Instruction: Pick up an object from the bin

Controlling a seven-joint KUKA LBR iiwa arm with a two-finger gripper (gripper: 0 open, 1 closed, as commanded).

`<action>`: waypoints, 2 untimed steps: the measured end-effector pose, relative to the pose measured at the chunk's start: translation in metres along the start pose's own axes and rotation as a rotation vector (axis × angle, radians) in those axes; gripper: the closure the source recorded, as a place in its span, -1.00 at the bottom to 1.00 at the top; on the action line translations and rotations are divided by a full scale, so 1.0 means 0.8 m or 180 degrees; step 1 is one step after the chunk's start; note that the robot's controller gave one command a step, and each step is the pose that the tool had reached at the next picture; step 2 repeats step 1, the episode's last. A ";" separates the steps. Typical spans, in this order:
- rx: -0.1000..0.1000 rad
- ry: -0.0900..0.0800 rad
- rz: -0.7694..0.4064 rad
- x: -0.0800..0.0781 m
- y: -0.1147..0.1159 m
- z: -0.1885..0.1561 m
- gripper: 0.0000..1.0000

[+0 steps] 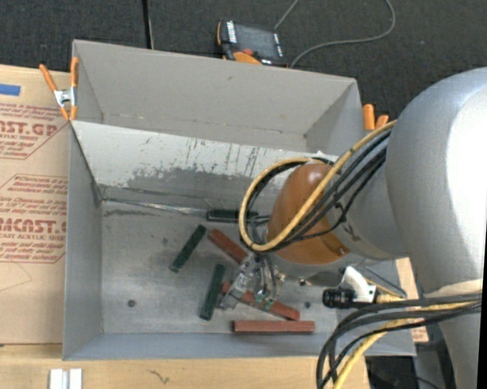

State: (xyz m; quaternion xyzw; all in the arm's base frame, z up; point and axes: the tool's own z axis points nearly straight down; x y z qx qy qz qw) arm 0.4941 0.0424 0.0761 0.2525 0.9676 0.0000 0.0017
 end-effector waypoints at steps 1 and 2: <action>-0.0011 -0.0009 -0.0003 -0.002 0.001 -0.121 1.00; -0.0011 -0.0009 -0.0003 -0.002 0.001 -0.121 1.00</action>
Offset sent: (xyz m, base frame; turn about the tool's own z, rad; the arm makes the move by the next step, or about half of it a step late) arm 0.0001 -0.0001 0.0930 0.0000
